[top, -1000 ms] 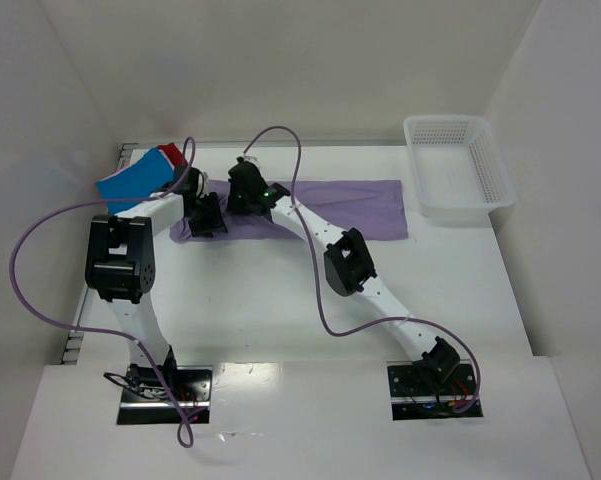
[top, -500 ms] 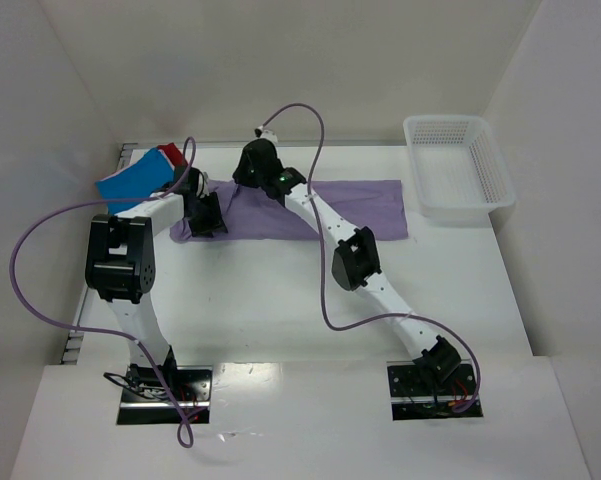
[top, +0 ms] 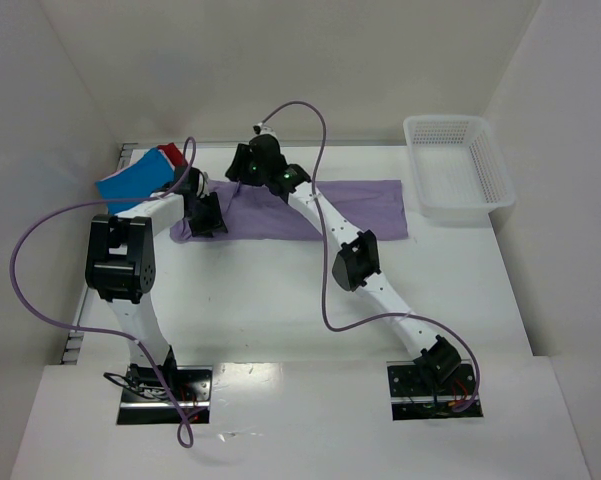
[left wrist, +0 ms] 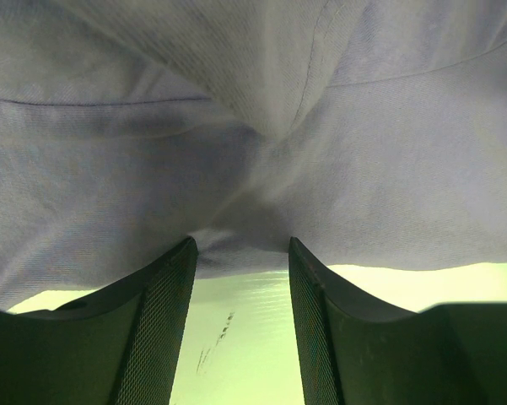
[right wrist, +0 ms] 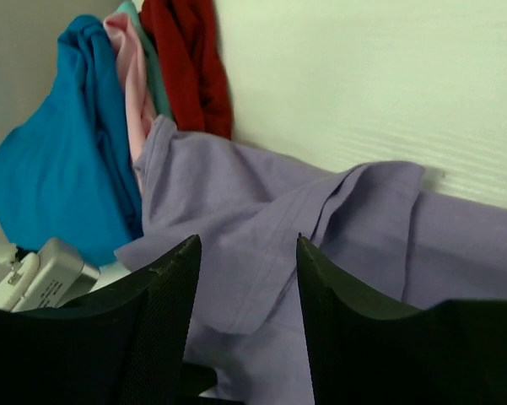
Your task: Fold and stack the t-shirts
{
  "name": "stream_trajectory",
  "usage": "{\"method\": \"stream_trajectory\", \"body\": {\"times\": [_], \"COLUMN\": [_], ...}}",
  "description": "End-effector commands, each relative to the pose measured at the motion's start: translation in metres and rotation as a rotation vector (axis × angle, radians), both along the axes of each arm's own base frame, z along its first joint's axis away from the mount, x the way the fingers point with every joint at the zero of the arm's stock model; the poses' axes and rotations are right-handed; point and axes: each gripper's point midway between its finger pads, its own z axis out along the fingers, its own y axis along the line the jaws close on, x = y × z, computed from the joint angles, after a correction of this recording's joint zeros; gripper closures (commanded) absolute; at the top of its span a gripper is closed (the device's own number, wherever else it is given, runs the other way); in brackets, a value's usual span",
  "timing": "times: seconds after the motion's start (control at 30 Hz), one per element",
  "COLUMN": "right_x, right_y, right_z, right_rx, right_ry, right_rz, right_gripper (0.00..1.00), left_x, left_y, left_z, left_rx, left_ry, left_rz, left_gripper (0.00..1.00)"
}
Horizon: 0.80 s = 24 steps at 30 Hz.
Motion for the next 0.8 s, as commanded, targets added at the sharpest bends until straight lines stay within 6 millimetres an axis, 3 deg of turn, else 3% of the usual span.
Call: {"method": "stream_trajectory", "body": {"times": [0.0,0.07,0.2,0.27,0.37,0.43,0.53,0.6,0.67,0.77], "right_x": [-0.016,-0.019,-0.032,-0.032,-0.039,-0.048,-0.061,-0.072,-0.077,-0.085], "right_y": [0.000,0.000,0.001,0.001,0.012,0.018,0.025,0.023,0.019,0.026], "right_z": [0.008,0.001,-0.037,-0.043,-0.051,-0.056,-0.068,-0.086,-0.101,-0.103], "right_rx": [0.016,0.006,-0.039,-0.039,-0.027,-0.028,-0.070,-0.126,-0.161,-0.153], "right_ry": [0.061,0.083,0.170,0.183,0.189,0.204,0.212,0.242,0.265,0.274], "right_rz": [0.066,0.075,0.087,0.083,0.119,0.146,0.181,0.194,0.203,0.233], "right_gripper": [0.45,0.45,0.45,0.45,0.57,0.71,0.79,0.78,0.63,0.46], "left_x": [-0.018,-0.018,-0.019,-0.016,-0.016,-0.016,-0.016,-0.016,-0.016,-0.011], "left_y": [0.008,0.008,0.008,0.008,0.008,0.008,0.008,0.008,0.008,0.008], "left_z": [-0.033,-0.033,-0.036,-0.035,-0.035,-0.035,-0.035,-0.035,-0.035,-0.032], "left_rx": [0.053,0.053,0.054,0.053,0.053,0.053,0.053,0.053,0.053,0.048], "left_ry": [0.100,0.100,0.102,0.093,0.093,0.093,0.093,0.093,0.093,0.076], "left_rz": [0.005,0.005,0.026,0.026,0.026,0.026,0.026,0.026,0.026,0.034], "left_gripper": [0.43,0.43,0.43,0.43,0.43,0.43,0.43,0.43,0.43,0.43]}}
